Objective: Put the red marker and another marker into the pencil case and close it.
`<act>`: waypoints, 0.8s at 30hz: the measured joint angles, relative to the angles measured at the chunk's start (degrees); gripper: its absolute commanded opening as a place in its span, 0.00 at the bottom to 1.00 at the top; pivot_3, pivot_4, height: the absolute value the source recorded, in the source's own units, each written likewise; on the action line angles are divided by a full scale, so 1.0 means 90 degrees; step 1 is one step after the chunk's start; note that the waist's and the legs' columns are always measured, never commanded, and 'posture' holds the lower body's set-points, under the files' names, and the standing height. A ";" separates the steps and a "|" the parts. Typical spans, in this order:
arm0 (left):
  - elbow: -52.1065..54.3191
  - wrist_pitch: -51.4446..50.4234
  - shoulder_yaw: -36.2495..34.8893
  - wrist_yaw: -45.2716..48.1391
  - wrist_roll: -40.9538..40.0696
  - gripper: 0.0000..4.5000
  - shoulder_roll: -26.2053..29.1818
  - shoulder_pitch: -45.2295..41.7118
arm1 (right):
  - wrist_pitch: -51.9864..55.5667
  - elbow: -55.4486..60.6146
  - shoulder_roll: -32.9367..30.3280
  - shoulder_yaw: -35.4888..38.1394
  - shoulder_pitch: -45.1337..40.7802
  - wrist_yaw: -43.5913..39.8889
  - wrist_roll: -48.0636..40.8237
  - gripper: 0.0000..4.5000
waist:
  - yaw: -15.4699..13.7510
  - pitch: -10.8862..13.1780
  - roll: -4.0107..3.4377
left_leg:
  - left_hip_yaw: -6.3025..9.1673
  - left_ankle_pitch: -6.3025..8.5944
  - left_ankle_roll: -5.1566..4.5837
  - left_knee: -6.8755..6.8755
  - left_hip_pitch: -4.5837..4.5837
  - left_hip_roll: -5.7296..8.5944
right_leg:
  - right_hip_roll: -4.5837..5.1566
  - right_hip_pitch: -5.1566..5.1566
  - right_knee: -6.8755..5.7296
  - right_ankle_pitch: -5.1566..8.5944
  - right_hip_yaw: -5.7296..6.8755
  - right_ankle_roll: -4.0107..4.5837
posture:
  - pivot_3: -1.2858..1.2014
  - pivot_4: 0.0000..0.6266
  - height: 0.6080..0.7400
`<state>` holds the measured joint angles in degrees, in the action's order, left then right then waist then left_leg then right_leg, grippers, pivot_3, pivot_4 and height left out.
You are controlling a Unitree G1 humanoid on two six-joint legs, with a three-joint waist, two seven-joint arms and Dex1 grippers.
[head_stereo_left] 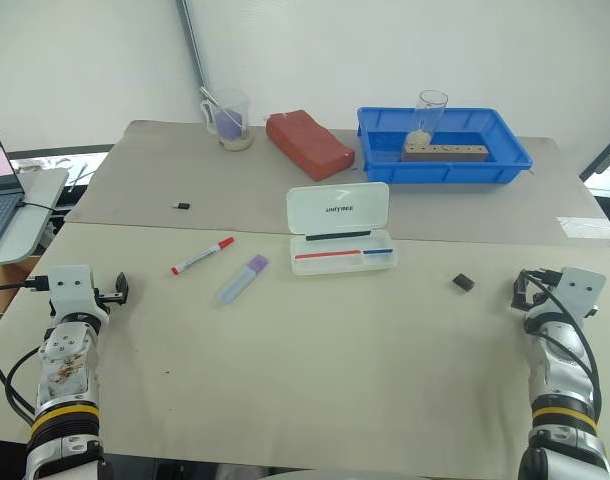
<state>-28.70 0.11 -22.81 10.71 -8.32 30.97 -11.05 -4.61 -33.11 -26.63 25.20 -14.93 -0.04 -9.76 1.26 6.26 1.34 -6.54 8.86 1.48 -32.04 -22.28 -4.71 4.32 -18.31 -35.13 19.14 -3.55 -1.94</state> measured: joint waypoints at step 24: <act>0.3081 -0.1718 0.3613 0.5483 -0.0807 1.00 0.1193 -0.2804 | 0.3695 0.6010 -0.1854 -0.2033 0.0802 -0.4855 -0.2326 0.99 | -0.0186 0.0047 -0.0045 | 0.0023 -0.0038 -0.0076 -0.0061 -0.0115 -0.0005 | -0.0042 -0.0097 0.0004 -0.0009 0.0000 -0.0005 | 0.52 0.24 1.00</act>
<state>-0.97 -15.35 9.71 60.05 -15.59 41.71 -36.29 28.65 20.98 -43.31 6.90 -7.71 -43.73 -30.69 -0.42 6.68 0.93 -6.33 8.52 0.79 -32.59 -23.31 -4.75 3.94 -19.19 -35.09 19.06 -3.55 -1.98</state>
